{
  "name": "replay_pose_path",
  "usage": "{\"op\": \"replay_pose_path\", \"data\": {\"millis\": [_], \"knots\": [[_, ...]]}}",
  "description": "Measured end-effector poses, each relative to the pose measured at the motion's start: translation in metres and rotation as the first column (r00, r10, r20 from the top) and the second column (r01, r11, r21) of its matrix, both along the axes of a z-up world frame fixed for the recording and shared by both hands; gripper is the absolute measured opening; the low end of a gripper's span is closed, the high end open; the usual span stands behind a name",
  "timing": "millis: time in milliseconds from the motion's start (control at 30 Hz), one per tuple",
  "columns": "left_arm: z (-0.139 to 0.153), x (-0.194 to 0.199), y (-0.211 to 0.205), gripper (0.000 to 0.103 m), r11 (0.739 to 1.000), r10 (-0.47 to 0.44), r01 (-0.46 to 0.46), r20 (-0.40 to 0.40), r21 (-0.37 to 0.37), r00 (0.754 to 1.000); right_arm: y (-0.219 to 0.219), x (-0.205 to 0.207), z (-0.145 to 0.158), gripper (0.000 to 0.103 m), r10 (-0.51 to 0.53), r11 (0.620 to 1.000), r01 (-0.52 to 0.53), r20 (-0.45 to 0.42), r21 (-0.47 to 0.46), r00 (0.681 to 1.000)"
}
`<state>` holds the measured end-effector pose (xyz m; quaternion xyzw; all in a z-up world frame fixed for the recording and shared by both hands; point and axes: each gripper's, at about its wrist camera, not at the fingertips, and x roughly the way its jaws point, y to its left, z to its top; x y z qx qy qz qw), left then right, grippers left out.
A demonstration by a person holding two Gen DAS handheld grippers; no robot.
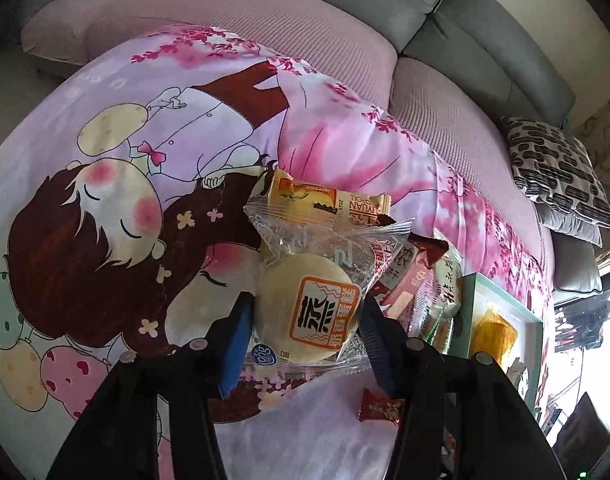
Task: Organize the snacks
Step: 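Close left tool on the clear bag with the round steamed bun, then lift the bun bag with left tool while right grasps the yellow pudding cup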
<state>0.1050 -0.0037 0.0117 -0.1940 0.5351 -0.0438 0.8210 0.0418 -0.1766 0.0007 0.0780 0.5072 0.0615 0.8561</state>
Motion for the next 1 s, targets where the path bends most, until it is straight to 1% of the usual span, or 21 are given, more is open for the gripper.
{"op": "replay_pose_path", "data": {"millis": [200, 300, 333, 467, 533, 667, 800, 867, 1000], "knots": [[0.004, -0.006, 0.007, 0.054, 1.0, 0.019, -0.019, 0.01, -0.004, 1.0, 0.01, -0.001, -0.002, 0.042, 0.031, 0.999, -0.031, -0.006, 0.01, 1.0], [0.006, -0.007, 0.008, 0.054, 1.0, 0.019, -0.019, 0.016, -0.001, 1.0, 0.019, 0.0, -0.003, 0.043, 0.055, 0.998, -0.055, -0.004, -0.004, 0.998], [0.006, -0.008, 0.009, 0.054, 1.0, 0.02, -0.02, 0.016, 0.0, 1.0, 0.019, 0.0, -0.004, 0.042, 0.055, 0.998, -0.055, -0.004, -0.008, 0.998], [0.005, -0.007, 0.008, 0.054, 1.0, 0.017, -0.017, 0.01, -0.002, 1.0, 0.012, 0.0, -0.006, 0.042, 0.034, 0.999, -0.034, -0.011, 0.023, 0.999], [0.006, -0.007, 0.007, 0.054, 1.0, 0.011, -0.011, 0.011, -0.002, 1.0, 0.009, 0.002, -0.011, 0.043, 0.025, 1.0, -0.024, -0.026, 0.02, 0.999], [0.005, -0.005, 0.006, 0.054, 1.0, 0.011, -0.011, 0.01, -0.001, 1.0, 0.007, 0.005, -0.018, 0.043, 0.016, 0.999, -0.014, -0.052, 0.045, 0.999], [0.004, -0.004, 0.007, 0.054, 1.0, 0.012, -0.012, 0.005, 0.001, 1.0, 0.007, 0.008, -0.021, 0.043, 0.022, 0.999, -0.021, -0.05, 0.036, 0.999], [0.004, -0.004, 0.007, 0.054, 1.0, 0.011, -0.011, 0.006, 0.002, 1.0, 0.008, 0.007, -0.02, 0.04, 0.025, 0.999, -0.024, -0.042, 0.035, 0.999], [0.005, -0.004, 0.006, 0.054, 1.0, 0.007, -0.007, 0.01, 0.002, 1.0, 0.01, 0.006, -0.015, 0.04, 0.018, 0.999, -0.017, -0.03, 0.036, 0.999]]}}
